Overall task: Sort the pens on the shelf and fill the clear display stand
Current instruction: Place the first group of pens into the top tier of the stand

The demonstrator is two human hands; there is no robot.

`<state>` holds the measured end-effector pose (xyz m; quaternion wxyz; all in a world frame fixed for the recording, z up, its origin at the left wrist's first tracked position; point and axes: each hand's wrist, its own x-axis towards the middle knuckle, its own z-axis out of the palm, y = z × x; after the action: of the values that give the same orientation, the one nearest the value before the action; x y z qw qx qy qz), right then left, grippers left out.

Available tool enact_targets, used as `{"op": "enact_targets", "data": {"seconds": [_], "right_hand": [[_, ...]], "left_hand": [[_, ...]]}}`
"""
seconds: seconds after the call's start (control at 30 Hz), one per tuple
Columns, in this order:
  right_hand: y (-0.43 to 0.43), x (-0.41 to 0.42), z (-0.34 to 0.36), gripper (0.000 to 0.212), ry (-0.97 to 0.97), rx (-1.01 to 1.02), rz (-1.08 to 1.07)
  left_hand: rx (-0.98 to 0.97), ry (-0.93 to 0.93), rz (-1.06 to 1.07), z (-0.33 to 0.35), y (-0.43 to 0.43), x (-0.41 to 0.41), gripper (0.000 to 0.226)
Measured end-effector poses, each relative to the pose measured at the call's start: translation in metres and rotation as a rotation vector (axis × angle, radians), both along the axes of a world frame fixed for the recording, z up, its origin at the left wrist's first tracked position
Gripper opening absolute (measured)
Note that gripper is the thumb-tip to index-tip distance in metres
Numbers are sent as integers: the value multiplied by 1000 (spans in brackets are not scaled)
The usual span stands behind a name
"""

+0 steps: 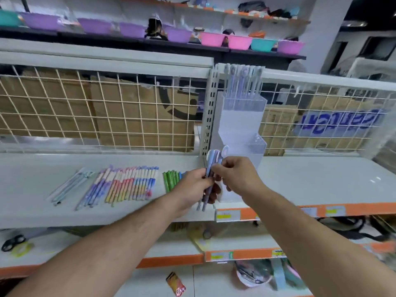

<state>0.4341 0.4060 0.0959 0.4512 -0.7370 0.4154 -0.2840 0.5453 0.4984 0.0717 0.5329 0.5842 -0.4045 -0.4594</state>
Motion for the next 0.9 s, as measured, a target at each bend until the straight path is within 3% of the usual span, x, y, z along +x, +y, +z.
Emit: {"op": "enact_targets", "data": {"seconds": [0.27, 0.6, 0.9], "right_hand": [[-49, -22, 11, 28, -13, -22, 4], [-128, -14, 58, 23, -30, -133, -25], [-197, -19, 77, 22, -53, -178, 21]], "left_hand": [[10, -20, -48, 9, -57, -12, 21], [-117, -26, -109, 44, -151, 3, 18], [-167, 27, -60, 57, -214, -3, 20]]}}
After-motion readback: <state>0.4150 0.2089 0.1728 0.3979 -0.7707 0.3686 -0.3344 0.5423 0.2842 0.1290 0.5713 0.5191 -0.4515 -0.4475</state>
